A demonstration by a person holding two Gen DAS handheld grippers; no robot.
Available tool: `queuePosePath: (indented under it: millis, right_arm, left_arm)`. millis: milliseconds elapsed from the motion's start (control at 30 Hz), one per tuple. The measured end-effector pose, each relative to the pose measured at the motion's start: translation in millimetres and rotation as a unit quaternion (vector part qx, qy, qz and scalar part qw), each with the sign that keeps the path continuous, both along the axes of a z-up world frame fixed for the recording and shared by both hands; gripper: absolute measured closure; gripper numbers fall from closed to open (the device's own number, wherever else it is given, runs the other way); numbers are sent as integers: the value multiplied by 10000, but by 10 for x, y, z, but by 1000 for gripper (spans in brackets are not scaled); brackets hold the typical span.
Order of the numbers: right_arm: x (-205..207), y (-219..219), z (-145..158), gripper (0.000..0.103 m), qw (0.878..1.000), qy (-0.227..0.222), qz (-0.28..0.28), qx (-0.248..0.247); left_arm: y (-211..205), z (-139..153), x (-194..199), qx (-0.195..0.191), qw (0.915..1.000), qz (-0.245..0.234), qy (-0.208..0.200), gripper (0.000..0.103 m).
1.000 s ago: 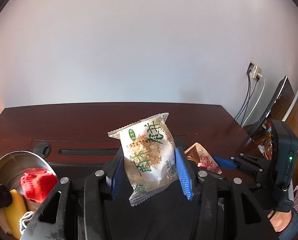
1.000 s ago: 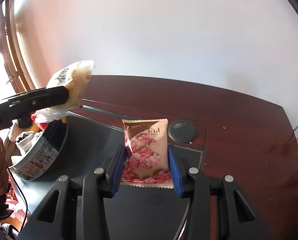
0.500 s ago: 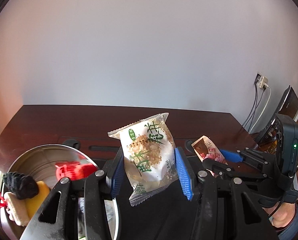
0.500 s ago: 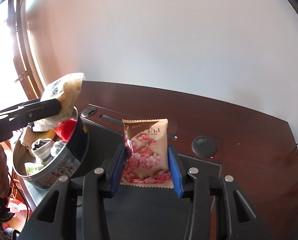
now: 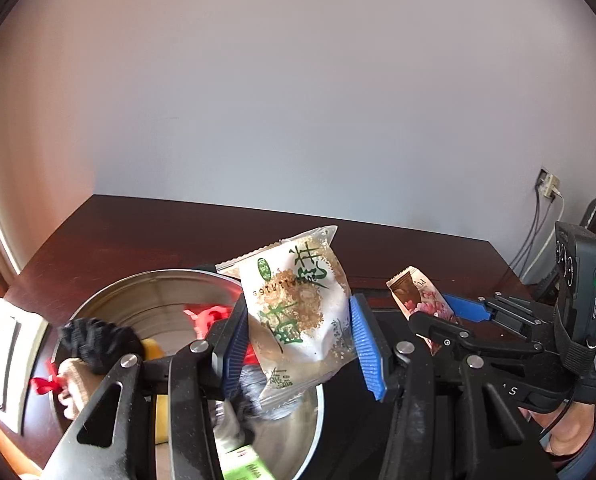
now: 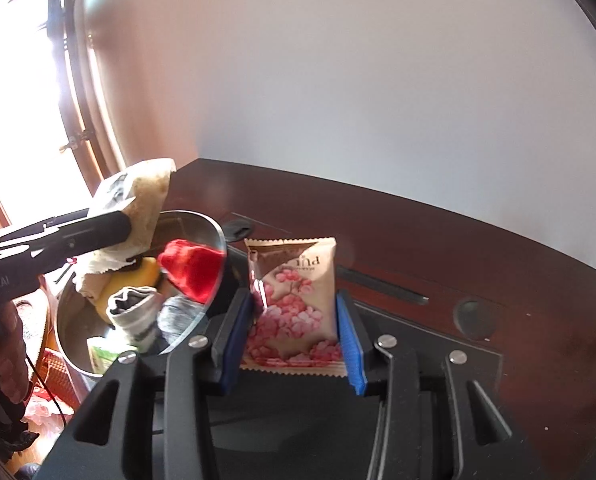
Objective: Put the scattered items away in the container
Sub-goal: 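Carry the bread packet in the left gripper and pink packet in the right over the bin, then open the right gripper to drop the pink packet while the left releases the bread packet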
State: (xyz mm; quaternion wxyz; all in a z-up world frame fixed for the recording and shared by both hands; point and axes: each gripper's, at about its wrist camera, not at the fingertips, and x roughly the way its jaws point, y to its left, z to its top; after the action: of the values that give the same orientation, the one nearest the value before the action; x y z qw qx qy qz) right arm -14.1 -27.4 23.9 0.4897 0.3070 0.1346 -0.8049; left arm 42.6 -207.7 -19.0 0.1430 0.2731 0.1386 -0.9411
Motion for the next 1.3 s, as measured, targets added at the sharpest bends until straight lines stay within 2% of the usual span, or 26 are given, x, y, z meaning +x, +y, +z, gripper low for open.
queuePosePath:
  millis: [567,1033,1300]
  right_arm:
    - [637,-899,-177,61,9970,-83,759,104]
    - [1012,-1233,-308,61,9939,229,1027,333]
    - [1059,-1303,-409,60,9939,347,963,415]
  left_arm:
    - [-715,-257,728,63,9959,881,-212,52]
    - [-879,-487,963,-3,9911,1291,-333,52]
    - [-880,-490,1002,-58,9896,1405,-317,52]
